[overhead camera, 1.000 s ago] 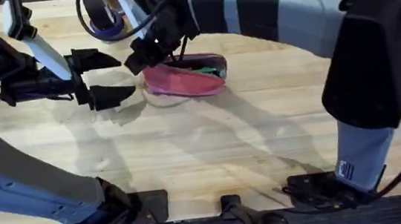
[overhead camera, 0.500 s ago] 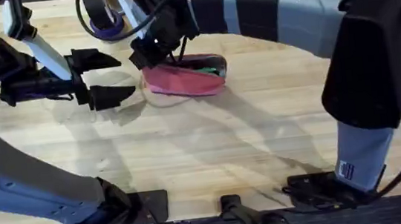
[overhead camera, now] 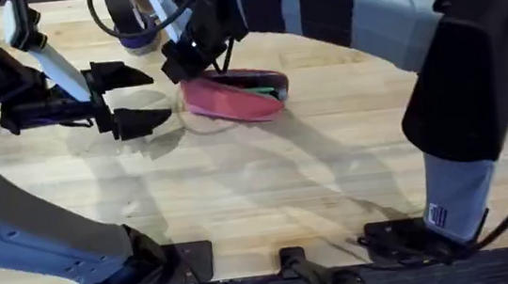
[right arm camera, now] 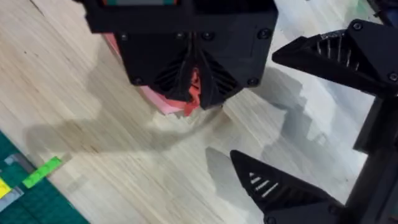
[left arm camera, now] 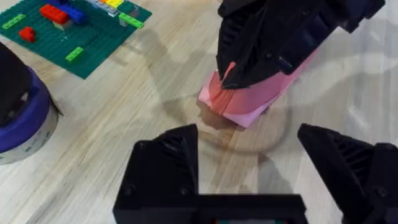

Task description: Unzip the bag, pick up the pens from the table one at a time and place them inside, then zip the bag closed.

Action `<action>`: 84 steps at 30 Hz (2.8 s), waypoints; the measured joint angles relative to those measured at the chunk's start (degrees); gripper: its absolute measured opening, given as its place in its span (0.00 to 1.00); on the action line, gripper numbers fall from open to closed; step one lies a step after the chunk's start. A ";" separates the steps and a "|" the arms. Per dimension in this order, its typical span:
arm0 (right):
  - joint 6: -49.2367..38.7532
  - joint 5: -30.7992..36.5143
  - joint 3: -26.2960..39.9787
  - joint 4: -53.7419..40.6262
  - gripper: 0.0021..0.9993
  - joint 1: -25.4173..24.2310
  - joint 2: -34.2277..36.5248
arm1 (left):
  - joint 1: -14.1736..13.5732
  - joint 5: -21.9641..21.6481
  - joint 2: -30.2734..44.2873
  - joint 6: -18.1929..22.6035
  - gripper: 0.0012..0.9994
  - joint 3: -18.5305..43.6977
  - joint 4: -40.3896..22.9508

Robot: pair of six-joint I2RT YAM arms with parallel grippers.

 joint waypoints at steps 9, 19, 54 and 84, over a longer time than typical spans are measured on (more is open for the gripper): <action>1.46 0.15 0.07 -0.02 0.03 0.00 -0.02 | 0.00 0.01 0.00 0.00 0.99 0.00 0.00; 18.01 0.77 0.07 0.02 0.03 0.00 -0.02 | -0.07 0.01 0.00 0.00 0.99 0.00 0.00; 7.06 5.95 0.07 4.37 0.03 0.57 -0.02 | -8.27 1.80 0.02 -2.66 0.99 0.00 2.12; 6.80 7.61 0.09 4.74 0.03 0.39 -0.22 | -11.31 8.43 7.74 -8.69 0.99 0.00 16.61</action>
